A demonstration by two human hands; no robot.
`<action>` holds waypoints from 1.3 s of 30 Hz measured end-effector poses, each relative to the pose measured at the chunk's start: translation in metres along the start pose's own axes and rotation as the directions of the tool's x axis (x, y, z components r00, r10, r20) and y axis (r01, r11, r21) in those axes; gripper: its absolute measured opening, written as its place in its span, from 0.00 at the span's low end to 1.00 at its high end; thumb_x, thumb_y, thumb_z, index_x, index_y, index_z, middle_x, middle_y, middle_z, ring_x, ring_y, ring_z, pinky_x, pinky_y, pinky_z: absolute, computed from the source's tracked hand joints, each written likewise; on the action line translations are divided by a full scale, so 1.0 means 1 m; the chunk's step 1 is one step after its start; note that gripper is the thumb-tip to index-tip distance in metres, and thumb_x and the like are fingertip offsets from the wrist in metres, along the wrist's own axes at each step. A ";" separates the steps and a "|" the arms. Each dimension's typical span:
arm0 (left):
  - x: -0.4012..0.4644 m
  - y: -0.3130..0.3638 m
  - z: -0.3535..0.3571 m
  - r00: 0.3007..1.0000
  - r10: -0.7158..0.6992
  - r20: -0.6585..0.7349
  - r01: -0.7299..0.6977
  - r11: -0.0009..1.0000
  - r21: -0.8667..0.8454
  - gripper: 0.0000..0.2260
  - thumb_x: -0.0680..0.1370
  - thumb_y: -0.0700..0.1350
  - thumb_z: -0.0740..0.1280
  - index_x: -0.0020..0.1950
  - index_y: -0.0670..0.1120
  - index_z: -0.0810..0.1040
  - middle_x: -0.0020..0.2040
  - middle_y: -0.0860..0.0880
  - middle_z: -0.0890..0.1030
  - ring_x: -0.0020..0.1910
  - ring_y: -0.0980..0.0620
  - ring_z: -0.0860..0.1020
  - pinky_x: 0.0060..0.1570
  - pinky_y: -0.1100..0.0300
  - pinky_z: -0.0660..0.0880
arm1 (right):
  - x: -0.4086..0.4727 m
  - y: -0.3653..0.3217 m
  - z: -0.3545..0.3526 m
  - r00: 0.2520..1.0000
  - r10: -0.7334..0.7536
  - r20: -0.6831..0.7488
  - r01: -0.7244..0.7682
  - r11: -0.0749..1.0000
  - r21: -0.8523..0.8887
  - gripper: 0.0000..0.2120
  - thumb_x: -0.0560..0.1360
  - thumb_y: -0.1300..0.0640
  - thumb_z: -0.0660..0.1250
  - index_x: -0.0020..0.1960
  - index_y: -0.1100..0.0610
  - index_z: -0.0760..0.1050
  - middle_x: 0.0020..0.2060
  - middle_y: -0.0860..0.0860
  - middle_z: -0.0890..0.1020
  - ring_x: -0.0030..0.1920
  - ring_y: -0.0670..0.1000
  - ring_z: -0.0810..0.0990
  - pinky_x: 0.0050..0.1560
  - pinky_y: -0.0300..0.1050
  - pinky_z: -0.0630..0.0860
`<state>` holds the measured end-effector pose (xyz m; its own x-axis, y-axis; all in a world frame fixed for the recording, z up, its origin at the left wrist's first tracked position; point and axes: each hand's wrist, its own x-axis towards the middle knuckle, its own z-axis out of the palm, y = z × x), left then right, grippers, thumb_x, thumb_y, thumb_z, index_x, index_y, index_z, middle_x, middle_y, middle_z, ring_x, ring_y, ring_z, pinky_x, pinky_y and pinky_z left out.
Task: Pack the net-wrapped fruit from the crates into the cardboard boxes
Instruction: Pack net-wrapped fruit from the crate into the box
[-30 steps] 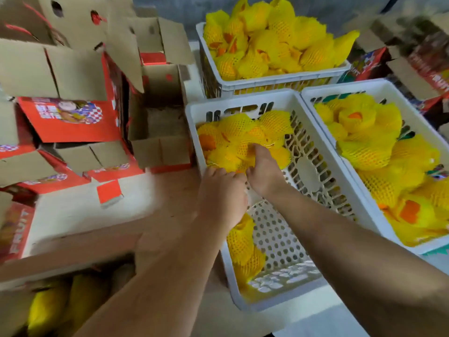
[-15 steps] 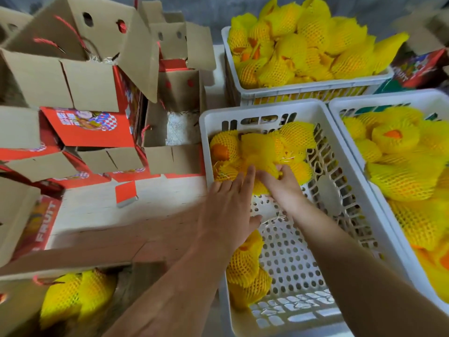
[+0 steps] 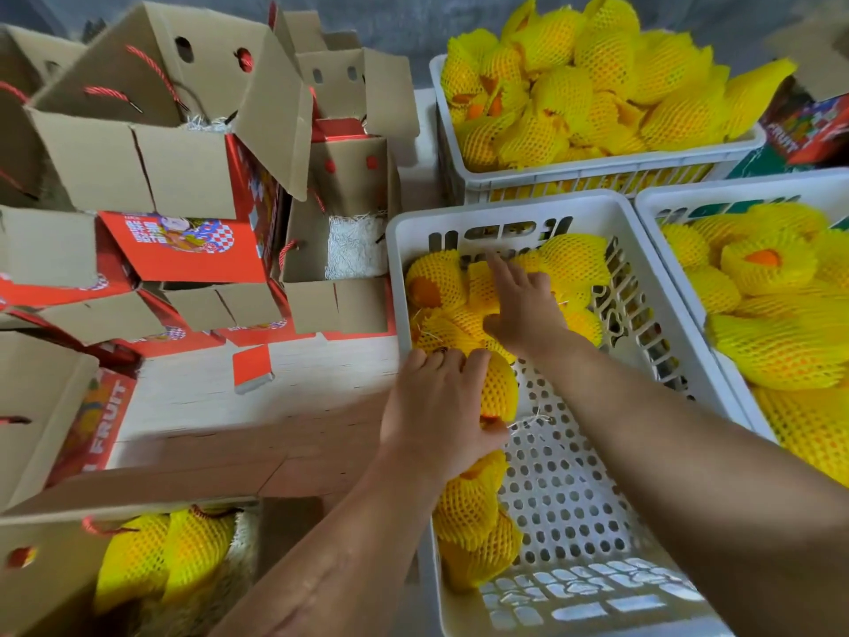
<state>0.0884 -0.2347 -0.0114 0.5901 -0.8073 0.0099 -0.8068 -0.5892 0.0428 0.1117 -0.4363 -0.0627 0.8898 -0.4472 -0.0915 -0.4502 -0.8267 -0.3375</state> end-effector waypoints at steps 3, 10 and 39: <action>-0.002 0.000 0.000 0.999 -0.001 -0.039 -0.001 1.000 -0.030 0.36 0.71 0.73 0.62 0.71 0.50 0.68 0.57 0.51 0.80 0.55 0.47 0.78 0.59 0.50 0.69 | 0.016 -0.006 0.005 0.998 0.005 0.057 0.012 0.957 -0.288 0.41 0.74 0.59 0.72 0.79 0.44 0.53 0.76 0.54 0.58 0.71 0.64 0.62 0.59 0.56 0.75; -0.001 -0.003 0.001 0.986 -0.019 -0.164 -0.027 0.960 -0.278 0.36 0.70 0.71 0.64 0.71 0.50 0.70 0.58 0.52 0.83 0.55 0.48 0.81 0.57 0.50 0.72 | -0.038 -0.002 -0.019 0.915 0.326 -0.236 -0.216 0.893 0.396 0.28 0.64 0.38 0.72 0.57 0.46 0.65 0.41 0.45 0.74 0.44 0.53 0.74 0.37 0.50 0.73; -0.340 -0.310 -0.021 0.894 -0.429 0.127 0.353 0.502 -0.789 0.33 0.65 0.65 0.71 0.68 0.64 0.67 0.63 0.55 0.76 0.59 0.54 0.78 0.58 0.54 0.75 | -0.252 -0.357 0.108 0.905 0.235 0.354 -0.420 0.623 0.660 0.02 0.73 0.55 0.74 0.45 0.52 0.81 0.38 0.46 0.85 0.40 0.45 0.84 0.41 0.36 0.79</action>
<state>0.1380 0.2233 -0.0075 0.8703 -0.4733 -0.1360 -0.1745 -0.5547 0.8136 0.0559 0.0086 -0.0201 0.7261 -0.4780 -0.4942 -0.6047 -0.1020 -0.7899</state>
